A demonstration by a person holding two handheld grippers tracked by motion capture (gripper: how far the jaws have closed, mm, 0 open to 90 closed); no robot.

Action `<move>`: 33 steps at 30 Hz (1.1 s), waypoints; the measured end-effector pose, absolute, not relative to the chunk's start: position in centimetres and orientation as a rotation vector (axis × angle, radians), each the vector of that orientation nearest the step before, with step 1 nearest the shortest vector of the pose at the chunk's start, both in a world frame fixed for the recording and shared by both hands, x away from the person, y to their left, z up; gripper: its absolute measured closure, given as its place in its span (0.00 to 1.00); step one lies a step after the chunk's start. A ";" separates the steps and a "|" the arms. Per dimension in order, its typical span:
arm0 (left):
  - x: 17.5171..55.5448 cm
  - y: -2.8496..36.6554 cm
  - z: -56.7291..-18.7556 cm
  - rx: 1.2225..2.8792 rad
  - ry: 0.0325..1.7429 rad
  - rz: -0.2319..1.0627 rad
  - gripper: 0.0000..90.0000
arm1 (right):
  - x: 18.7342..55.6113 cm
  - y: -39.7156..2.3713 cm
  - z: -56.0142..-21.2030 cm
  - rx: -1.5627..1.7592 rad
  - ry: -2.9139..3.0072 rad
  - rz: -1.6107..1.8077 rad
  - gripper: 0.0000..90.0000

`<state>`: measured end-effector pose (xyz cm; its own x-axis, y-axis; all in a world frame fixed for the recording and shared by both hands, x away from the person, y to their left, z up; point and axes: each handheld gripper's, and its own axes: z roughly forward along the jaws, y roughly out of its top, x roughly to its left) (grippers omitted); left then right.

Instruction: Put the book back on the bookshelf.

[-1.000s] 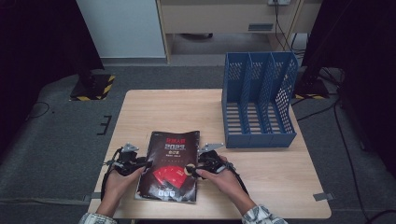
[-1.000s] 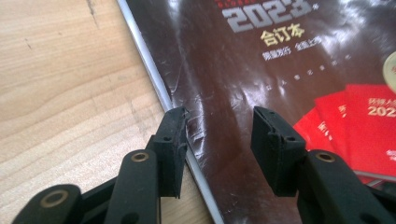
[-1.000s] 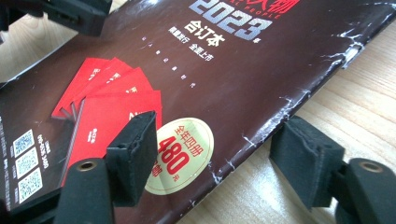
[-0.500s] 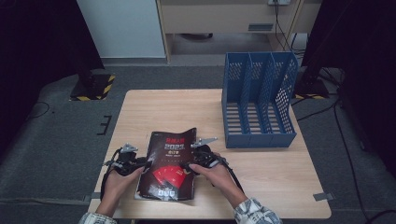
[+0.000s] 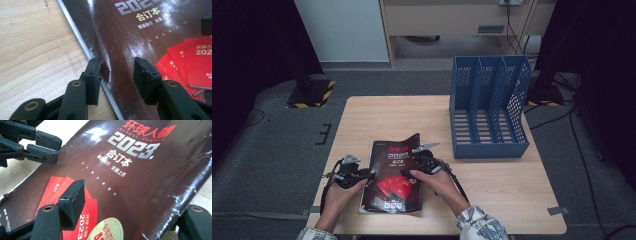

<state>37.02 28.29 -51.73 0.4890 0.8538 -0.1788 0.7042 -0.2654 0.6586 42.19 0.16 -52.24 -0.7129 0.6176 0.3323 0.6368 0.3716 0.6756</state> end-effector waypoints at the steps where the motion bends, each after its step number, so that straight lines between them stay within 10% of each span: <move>1: 37.0 28.3 -51.7 2.040 1.280 0.276 0.63 | 42.2 0.3 -52.2 -1.184 -2.576 -1.283 0.38; 33: 37.0 27.8 -51.8 2.046 1.264 0.289 0.64 | 42.6 2.2 -52.2 -1.133 -2.629 -1.175 0.56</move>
<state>36.97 27.85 -51.75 0.4976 0.8511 -0.1674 0.6938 -0.2747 0.6657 42.62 2.22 -52.19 -0.7311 0.6036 0.3181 0.6396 0.4441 0.6274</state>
